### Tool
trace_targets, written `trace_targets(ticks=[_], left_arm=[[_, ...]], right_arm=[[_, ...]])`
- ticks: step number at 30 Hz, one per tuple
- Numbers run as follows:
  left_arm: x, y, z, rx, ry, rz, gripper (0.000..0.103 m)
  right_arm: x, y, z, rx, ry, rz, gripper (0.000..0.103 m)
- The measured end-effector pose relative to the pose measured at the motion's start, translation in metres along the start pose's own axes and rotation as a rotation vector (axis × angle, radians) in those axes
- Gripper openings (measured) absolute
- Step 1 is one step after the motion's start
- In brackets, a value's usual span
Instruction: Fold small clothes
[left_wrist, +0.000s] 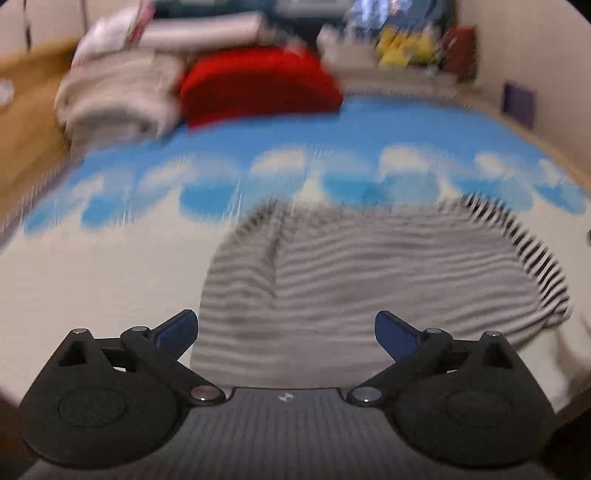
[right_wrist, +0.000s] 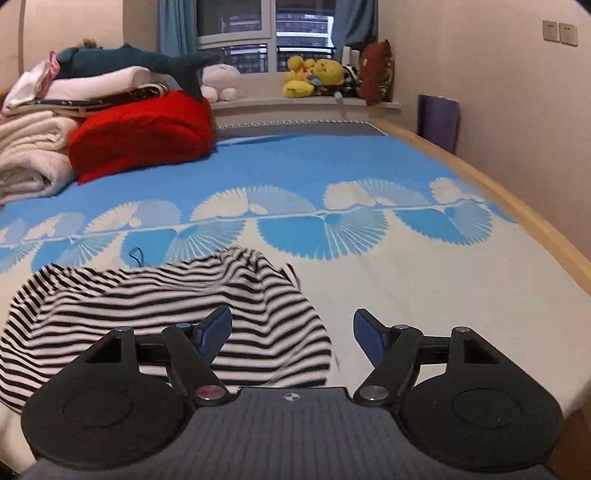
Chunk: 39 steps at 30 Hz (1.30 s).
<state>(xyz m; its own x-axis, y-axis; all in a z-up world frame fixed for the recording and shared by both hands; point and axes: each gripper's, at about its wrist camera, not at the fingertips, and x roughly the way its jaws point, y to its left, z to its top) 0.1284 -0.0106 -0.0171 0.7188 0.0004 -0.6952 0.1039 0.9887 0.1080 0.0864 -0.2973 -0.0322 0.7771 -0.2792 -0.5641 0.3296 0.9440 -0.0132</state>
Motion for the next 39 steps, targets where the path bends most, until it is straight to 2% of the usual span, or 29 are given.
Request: trace_targets(ticks=[2, 7, 10, 15, 18, 20, 21, 22, 23, 24, 25, 29, 30, 31, 32, 35, 39], left_arm=[[0.006, 0.007, -0.001, -0.033, 0.022, -0.014, 0.102], [0.019, 0.017, -0.001, -0.083, 0.064, 0.022, 0.102], [0.025, 0.019, 0.000, -0.131, 0.091, 0.019, 0.102], [0.031, 0.023, -0.002, -0.135, 0.100, 0.030, 0.102], [0.035, 0.025, -0.003, -0.142, 0.110, 0.028, 0.102], [0.036, 0.028, -0.005, -0.147, 0.111, 0.021, 0.098], [0.036, 0.029, -0.005, -0.148, 0.106, 0.021, 0.088], [0.037, 0.031, -0.006, -0.152, 0.102, 0.028, 0.064], [0.038, 0.033, -0.006, -0.157, 0.108, 0.027, 0.050], [0.040, 0.038, -0.006, -0.176, 0.112, 0.008, 0.026], [0.042, 0.043, -0.005, -0.202, 0.113, -0.008, 0.016], [0.056, 0.066, -0.004, -0.318, 0.155, -0.011, 0.017], [0.061, 0.071, -0.005, -0.354, 0.174, -0.014, 0.024], [0.069, 0.078, -0.007, -0.399, 0.206, -0.023, 0.039], [0.076, 0.084, -0.010, -0.447, 0.242, -0.034, 0.044], [0.095, 0.096, -0.018, -0.548, 0.329, -0.063, 0.049], [0.112, 0.107, -0.024, -0.631, 0.372, -0.008, 0.055]], right_arm=[[-0.001, -0.002, -0.002, 0.026, 0.010, 0.000, 0.074], [0.000, -0.007, -0.009, 0.078, 0.060, 0.034, 0.076], [0.000, -0.002, -0.012, 0.048, 0.069, 0.051, 0.076], [-0.003, 0.008, -0.015, -0.045, 0.052, 0.051, 0.077], [0.002, 0.003, -0.017, -0.019, 0.076, 0.061, 0.077], [0.006, -0.002, -0.018, 0.002, 0.095, 0.048, 0.077], [0.008, -0.004, -0.019, 0.011, 0.101, 0.041, 0.077], [0.010, -0.006, -0.020, 0.018, 0.107, 0.034, 0.077], [0.011, -0.008, -0.020, 0.025, 0.113, 0.028, 0.077], [0.013, -0.009, -0.020, 0.029, 0.118, 0.025, 0.077], [0.014, -0.009, -0.020, 0.035, 0.121, 0.024, 0.077], [0.013, -0.003, -0.018, 0.030, 0.112, 0.036, 0.077], [0.013, 0.000, -0.018, 0.026, 0.109, 0.043, 0.077], [0.013, 0.001, -0.018, 0.022, 0.106, 0.047, 0.077], [0.013, 0.003, -0.017, 0.017, 0.104, 0.049, 0.077], [0.015, 0.006, -0.016, 0.002, 0.106, 0.055, 0.077], [0.017, 0.005, -0.017, -0.008, 0.114, 0.051, 0.077]])
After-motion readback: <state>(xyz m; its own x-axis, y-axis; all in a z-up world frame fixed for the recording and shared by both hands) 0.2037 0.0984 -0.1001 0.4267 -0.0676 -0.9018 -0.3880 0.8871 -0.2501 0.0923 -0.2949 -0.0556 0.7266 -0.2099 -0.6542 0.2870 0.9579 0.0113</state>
